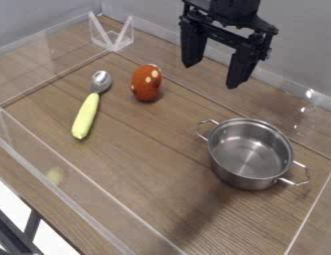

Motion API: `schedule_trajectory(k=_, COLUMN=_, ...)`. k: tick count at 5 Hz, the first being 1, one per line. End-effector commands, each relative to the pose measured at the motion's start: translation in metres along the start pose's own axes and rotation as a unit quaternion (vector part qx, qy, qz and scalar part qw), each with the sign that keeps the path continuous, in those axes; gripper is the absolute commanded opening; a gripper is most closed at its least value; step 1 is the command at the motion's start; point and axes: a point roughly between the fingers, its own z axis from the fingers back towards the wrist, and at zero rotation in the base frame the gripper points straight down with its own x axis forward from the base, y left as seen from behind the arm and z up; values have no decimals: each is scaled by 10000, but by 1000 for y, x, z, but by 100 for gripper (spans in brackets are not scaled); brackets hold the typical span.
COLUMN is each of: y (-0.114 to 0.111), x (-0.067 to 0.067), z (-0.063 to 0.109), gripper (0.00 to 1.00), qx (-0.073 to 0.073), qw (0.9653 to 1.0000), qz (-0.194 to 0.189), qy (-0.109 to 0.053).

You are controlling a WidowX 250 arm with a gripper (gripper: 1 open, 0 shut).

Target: Move mushroom to the right side of the table

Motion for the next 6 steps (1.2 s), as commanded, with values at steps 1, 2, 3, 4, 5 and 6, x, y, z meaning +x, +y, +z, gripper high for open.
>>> schedule_trajectory(k=1, y=11, x=3, z=-3, gripper=100, qx=26, qw=9995, qz=-297, qy=41)
schedule_trajectory(k=2, y=36, x=15, z=-10, gripper=100, qx=53, qw=10000, qz=-24, qy=22)
schedule_trajectory(k=3, y=67, x=30, z=-16, gripper=100, qx=127, qw=9994, qz=314, qy=-13)
schedule_trajectory(k=4, y=91, x=42, z=-24, gripper=100, qx=186, qw=9980, qz=604, qy=-50)
schedule_trajectory(k=5, y=101, x=49, z=-30, gripper=100, qx=204, qw=9970, qz=740, qy=-28)
schedule_trajectory(k=6, y=108, x=54, z=-37, gripper=100, qx=207, qw=9964, qz=819, qy=21)
